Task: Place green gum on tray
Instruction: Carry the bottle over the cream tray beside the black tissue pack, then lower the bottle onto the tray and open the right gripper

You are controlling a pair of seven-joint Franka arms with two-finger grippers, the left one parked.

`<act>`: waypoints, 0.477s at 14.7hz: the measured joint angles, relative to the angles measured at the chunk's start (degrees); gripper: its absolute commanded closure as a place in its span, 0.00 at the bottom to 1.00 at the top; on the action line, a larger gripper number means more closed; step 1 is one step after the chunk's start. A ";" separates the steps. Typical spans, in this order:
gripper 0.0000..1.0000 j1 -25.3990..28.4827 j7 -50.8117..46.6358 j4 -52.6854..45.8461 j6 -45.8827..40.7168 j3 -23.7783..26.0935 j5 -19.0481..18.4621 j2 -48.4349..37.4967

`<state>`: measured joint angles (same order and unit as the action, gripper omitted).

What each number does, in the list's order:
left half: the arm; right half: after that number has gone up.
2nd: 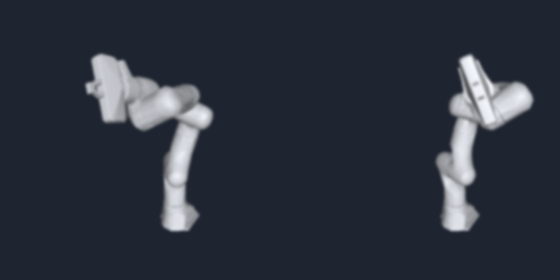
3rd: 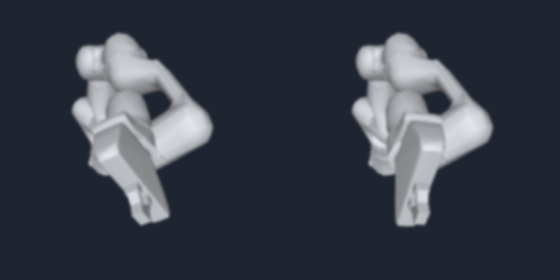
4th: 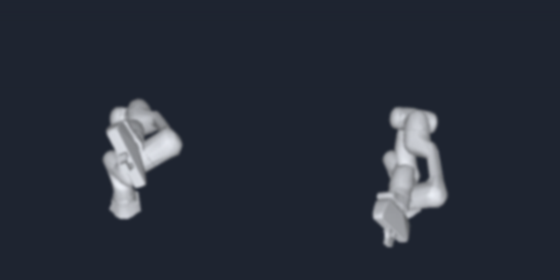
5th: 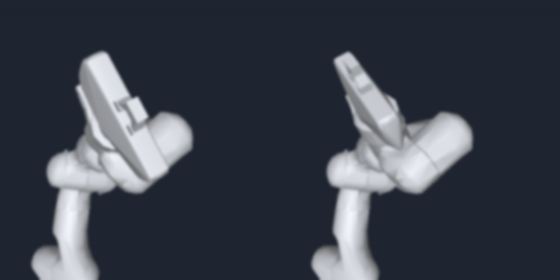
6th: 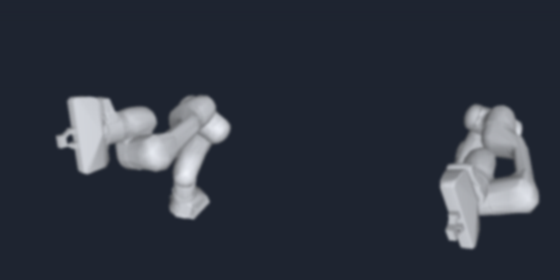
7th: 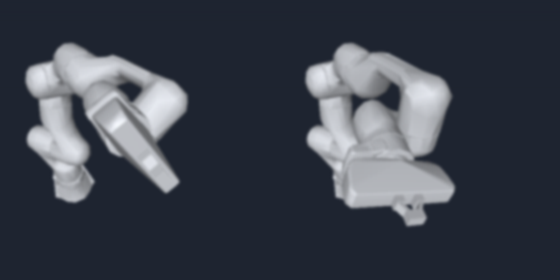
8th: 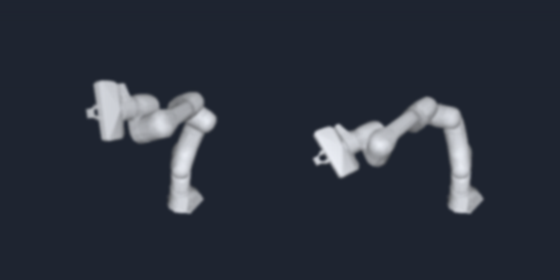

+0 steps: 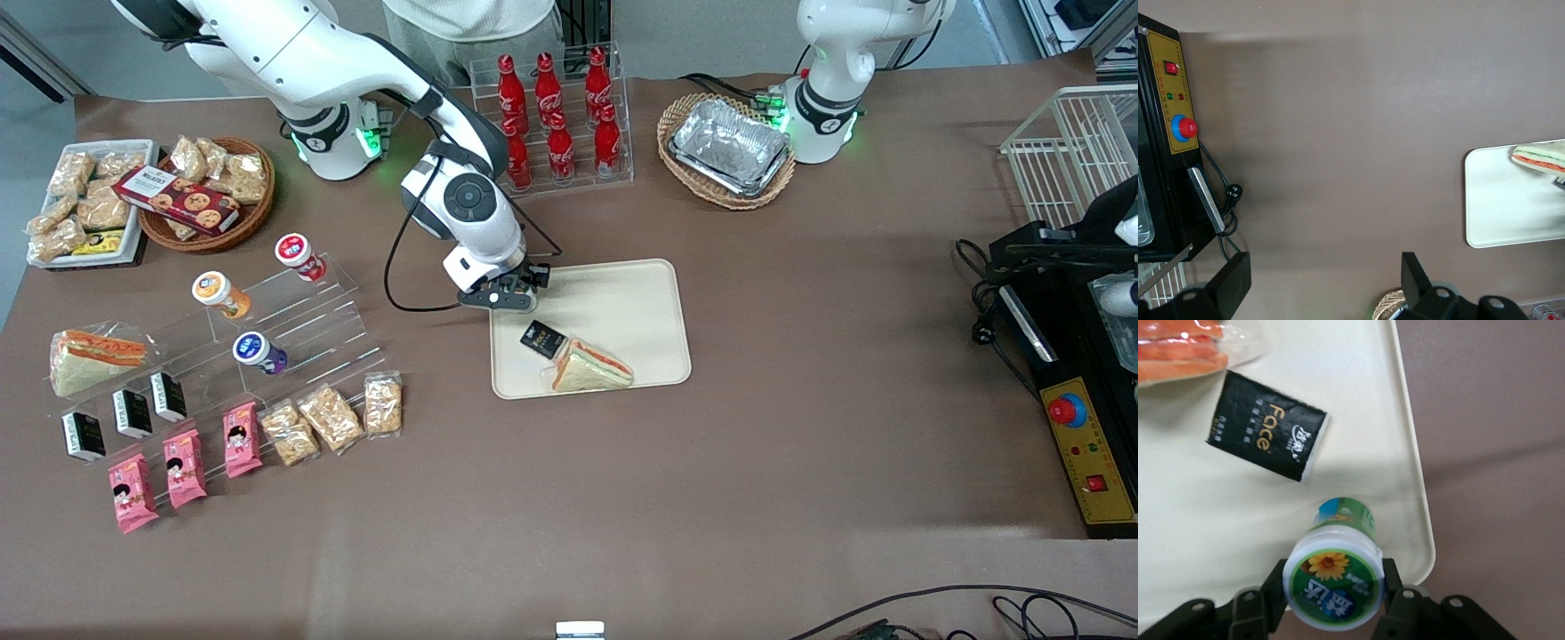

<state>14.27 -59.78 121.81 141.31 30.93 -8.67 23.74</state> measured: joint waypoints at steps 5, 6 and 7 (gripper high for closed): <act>0.01 -0.03 -2.54 0.14 0.02 -0.05 -0.01 0.28; 0.01 -0.03 -3.14 0.14 0.03 -0.05 -0.01 0.28; 0.01 -0.03 -3.43 0.14 0.07 -0.05 -0.01 0.28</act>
<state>14.24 -63.21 121.95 141.38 30.87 -8.68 24.02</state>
